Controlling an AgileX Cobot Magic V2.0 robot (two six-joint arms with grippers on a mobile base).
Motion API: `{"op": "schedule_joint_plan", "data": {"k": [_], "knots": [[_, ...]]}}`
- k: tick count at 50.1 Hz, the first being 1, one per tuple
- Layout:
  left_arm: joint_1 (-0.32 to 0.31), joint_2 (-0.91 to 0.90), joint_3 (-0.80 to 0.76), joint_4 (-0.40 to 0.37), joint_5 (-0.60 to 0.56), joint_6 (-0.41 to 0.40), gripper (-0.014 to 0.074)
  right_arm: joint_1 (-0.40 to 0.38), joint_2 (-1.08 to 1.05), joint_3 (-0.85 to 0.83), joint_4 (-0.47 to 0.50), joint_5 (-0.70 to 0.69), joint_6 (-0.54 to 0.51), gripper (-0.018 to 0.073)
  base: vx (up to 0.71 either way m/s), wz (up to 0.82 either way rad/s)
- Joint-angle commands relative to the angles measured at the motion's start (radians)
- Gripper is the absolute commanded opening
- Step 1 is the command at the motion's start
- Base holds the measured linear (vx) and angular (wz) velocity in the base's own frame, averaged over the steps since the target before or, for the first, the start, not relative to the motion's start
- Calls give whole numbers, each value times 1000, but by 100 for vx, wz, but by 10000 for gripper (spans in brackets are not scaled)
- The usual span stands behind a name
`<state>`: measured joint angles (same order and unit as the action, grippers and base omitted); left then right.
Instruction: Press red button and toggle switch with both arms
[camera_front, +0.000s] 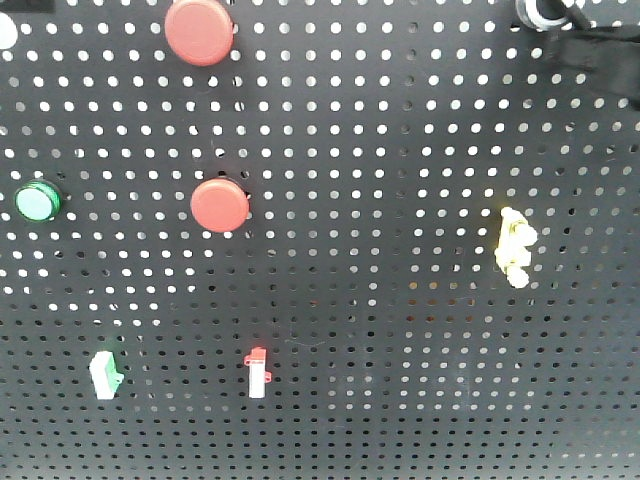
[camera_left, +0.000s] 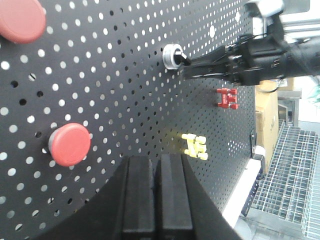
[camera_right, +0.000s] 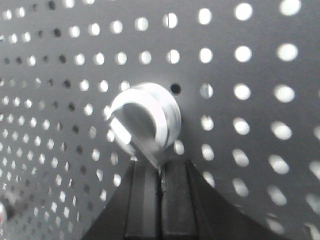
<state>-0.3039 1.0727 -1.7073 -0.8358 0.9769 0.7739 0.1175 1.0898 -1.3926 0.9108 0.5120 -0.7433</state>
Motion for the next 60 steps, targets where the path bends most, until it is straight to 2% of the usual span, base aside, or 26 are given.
{"op": "schedule_joint_plan", "data": {"k": [1,5,8,18,23,27,33,40,46,52,60], "knots": [[0,-4,-21,-20,-45,-29,1,-5,-62,-9,-71,-63,89,-3,0,0],[0,-4,-21,40,-23,-81,1,-5,-105,20,-201,-66,164,-3,0,0],[0,-4,-12,112,-2,-139,1,-5,-141,47,-300,-61,244,-3,0,0],[0,-6,127,513,88,-413,1,-5,-297,181,-626,11,444,-3,0,0],[0,-6,244,681,81,-508,1,-5,-386,268,-696,32,483,-3,0,0],[0,-12,356,746,35,-549,1,-5,-457,348,-722,33,485,-3,0,0],[0,-56,525,762,-118,-558,1,-5,-574,482,-728,8,476,-3,0,0],[0,-186,796,724,-418,-581,1,-5,-731,640,-727,-40,457,-3,0,0],[0,-344,1006,697,-620,-584,1,-5,-858,750,-727,-57,455,-3,0,0],[0,-515,1171,679,-750,-583,1,-5,-965,830,-727,-56,455,-3,0,0],[0,-712,1302,685,-838,-581,1,-5,-1051,899,-756,-60,455,-3,0,0]]}}
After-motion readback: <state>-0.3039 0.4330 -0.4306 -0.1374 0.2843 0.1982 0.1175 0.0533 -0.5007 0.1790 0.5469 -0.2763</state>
